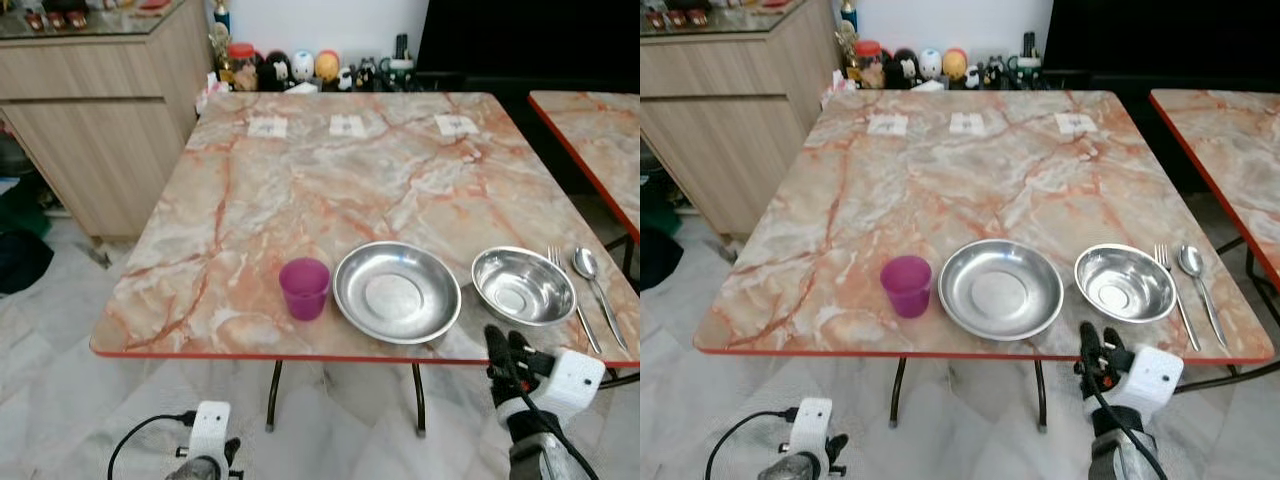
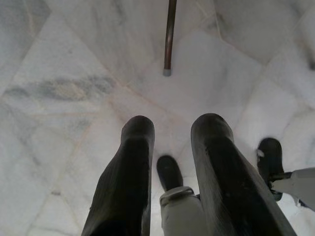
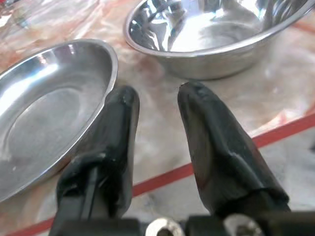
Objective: Setting the table
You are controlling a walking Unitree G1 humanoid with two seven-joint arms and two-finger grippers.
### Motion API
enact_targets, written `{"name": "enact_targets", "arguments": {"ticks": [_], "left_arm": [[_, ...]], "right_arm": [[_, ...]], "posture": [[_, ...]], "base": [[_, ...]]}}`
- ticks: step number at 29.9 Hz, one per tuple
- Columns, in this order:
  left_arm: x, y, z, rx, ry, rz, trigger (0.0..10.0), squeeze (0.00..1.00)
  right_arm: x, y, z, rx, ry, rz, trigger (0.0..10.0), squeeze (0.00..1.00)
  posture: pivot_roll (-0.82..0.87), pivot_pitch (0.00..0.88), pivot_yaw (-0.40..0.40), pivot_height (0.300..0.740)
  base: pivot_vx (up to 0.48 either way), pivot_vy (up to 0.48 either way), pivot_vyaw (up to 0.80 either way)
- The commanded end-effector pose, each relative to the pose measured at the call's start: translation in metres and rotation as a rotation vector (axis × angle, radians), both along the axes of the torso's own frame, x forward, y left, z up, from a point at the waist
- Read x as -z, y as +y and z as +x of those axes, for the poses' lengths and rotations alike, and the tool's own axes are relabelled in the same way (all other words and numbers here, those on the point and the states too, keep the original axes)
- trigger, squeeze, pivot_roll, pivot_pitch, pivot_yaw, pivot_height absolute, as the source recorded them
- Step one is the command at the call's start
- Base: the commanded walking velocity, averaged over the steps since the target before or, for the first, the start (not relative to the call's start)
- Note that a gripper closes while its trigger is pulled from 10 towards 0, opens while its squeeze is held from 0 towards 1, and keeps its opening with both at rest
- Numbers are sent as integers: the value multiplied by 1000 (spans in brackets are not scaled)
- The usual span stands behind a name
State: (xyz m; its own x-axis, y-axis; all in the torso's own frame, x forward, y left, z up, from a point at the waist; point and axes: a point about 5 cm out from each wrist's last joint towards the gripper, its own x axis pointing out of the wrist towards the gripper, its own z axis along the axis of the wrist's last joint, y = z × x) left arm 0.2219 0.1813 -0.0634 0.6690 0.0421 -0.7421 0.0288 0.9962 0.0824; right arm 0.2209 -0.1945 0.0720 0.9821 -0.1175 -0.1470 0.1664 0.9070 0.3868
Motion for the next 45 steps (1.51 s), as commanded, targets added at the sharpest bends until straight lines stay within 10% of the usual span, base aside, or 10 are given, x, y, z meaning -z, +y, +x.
{"name": "enact_targets", "arguments": {"ticks": [1,13,14,15,45], "left_arm": [[3,2,-4,-2,21,14,10000,0],[12,35,-34,-30,39,25,10000,0],[12,38,-36,-35,41,27,10000,0],[12,41,-38,-41,42,29,10000,0],[13,51,-47,-53,32,31,10000,0]], "right_arm": [[0,4,4,-8,-4,43,10000,1000],[0,13,25,-87,-6,126,10000,1000],[0,14,26,-92,-6,126,10000,59],[0,14,26,-97,-6,125,10000,0],[9,12,55,-63,111,248,10000,0]], "posture": [[-102,35,-11,740],[-91,37,-13,740],[-89,37,-13,740],[-87,36,-15,740],[-79,34,-17,740]], "base": [[0,0,0],[0,0,0],[0,0,0],[0,0,0],[0,0,0]]}}
